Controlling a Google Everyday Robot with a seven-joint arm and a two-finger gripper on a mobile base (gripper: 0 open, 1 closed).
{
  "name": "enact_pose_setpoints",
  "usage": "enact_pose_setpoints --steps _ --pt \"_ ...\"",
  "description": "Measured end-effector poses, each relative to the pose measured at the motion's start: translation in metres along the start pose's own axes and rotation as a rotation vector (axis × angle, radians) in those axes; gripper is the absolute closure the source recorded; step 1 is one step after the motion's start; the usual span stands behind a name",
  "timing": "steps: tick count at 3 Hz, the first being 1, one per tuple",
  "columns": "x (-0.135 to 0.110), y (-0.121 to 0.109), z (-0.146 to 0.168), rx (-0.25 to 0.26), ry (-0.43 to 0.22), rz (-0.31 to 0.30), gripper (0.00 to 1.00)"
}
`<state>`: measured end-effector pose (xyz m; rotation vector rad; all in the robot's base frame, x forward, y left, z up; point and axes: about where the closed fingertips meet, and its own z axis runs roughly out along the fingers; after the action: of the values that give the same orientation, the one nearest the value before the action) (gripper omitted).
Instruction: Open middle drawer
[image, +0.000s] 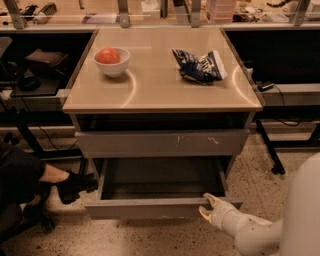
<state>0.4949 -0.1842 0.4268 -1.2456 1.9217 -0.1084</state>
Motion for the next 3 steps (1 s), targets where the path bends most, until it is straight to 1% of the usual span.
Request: enact_pose_setpoints --steps 1,2,3 --pt "-0.002 -0.001 -0.002 0.0 0.0 0.0 1.0" --pt "0.004 0.016 -0.013 -0.008 -0.011 0.004 1.0" --pt "0.001 0.013 -0.016 -0.008 -0.011 0.004 1.0"
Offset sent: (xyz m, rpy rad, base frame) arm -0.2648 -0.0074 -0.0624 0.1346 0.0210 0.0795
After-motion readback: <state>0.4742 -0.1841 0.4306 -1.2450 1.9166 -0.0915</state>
